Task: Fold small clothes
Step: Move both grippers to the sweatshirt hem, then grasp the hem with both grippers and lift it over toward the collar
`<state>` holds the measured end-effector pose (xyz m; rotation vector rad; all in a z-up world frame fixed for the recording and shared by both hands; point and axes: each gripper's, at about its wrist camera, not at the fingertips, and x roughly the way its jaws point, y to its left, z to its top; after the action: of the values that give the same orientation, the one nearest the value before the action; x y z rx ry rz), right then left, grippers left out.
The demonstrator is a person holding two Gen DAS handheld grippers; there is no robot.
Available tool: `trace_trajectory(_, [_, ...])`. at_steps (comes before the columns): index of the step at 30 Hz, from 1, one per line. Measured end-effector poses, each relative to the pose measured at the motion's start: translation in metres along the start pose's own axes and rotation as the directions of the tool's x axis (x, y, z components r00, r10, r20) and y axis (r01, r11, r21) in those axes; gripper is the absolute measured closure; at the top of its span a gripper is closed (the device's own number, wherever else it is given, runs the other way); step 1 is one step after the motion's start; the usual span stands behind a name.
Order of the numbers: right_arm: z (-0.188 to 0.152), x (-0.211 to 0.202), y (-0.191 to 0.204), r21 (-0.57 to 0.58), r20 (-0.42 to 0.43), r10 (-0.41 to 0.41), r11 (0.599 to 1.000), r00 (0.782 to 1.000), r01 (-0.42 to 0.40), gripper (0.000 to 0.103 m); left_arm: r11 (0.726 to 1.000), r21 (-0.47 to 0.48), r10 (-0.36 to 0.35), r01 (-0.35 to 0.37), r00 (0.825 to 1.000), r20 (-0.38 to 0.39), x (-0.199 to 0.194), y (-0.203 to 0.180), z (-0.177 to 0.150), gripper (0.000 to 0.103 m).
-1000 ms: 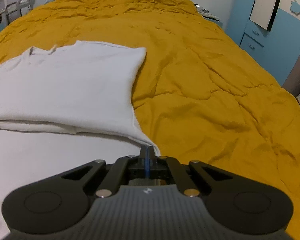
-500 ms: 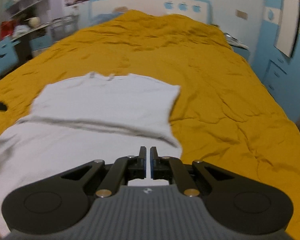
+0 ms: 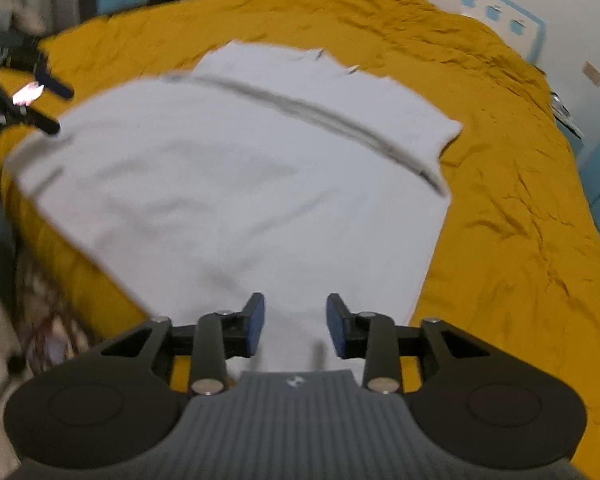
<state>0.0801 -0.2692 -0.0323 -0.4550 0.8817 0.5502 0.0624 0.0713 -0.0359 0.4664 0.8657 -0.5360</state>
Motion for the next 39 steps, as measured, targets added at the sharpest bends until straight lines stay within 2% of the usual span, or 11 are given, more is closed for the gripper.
trace_trajectory(3, [-0.014, -0.005, 0.011, -0.068, 0.007, 0.016, 0.998, 1.0, -0.016, 0.051, 0.998, 0.058, 0.032, -0.03, 0.999, -0.032, 0.0, -0.016, -0.018, 0.032])
trace_trajectory(8, [-0.03, 0.0, 0.021, -0.16, -0.021, -0.012, 0.987, 1.0, 0.009, 0.045, 0.969, 0.222, 0.13, -0.106, 0.987, -0.095, 0.007, -0.043, -0.046, 0.031])
trace_trajectory(13, [-0.042, 0.014, 0.023, -0.226, -0.057, -0.049, 0.974, 0.997, 0.035, 0.045, 0.912, 0.346, 0.275, -0.219, 0.954, -0.119, 0.024, -0.052, -0.066, 0.028])
trace_trajectory(18, [-0.055, 0.022, 0.033, -0.311, -0.067, -0.102, 0.947, 0.993, 0.076, 0.045, 0.89, 0.373, 0.323, -0.264, 0.94, -0.106, 0.036, -0.058, -0.07, 0.024])
trace_trajectory(22, [-0.062, 0.031, 0.041, -0.387, -0.057, -0.146, 0.915, 0.988, 0.113, 0.047, 0.896, 0.349, 0.331, -0.275, 0.937, -0.111, 0.044, -0.054, -0.066, 0.025])
trace_trajectory(25, [-0.064, 0.032, 0.043, -0.422, -0.041, -0.184, 0.894, 0.982, 0.15, 0.063, 0.897, 0.338, 0.335, -0.285, 0.937, -0.099, 0.039, -0.056, -0.066, 0.044])
trace_trajectory(29, [-0.066, 0.022, 0.041, -0.436, -0.01, -0.225, 0.878, 0.974, 0.198, 0.095, 0.9, 0.309, 0.345, -0.307, 0.936, -0.076, 0.025, -0.057, -0.066, 0.072])
trace_trajectory(30, [-0.066, 0.018, 0.039, -0.425, -0.003, -0.222, 0.883, 0.975, 0.2, 0.1, 0.909, 0.288, 0.336, -0.302, 0.939, -0.074, 0.021, -0.056, -0.065, 0.09])
trace_trajectory(31, [-0.065, 0.015, 0.037, -0.415, 0.003, -0.216, 0.888, 0.976, 0.198, 0.103, 0.907, 0.273, 0.35, -0.321, 0.935, -0.063, 0.016, -0.055, -0.063, 0.099])
trace_trajectory(36, [-0.057, -0.006, 0.035, -0.386, 0.07, -0.231, 0.891, 0.97, 0.24, 0.103, 0.913, 0.181, 0.37, -0.365, 0.929, 0.008, -0.008, -0.043, -0.045, 0.099])
trace_trajectory(39, [-0.045, -0.02, 0.027, -0.343, 0.132, -0.258, 0.894, 0.957, 0.288, 0.103, 0.902, 0.143, 0.402, -0.407, 0.914, 0.061, -0.019, -0.034, -0.03, 0.099])
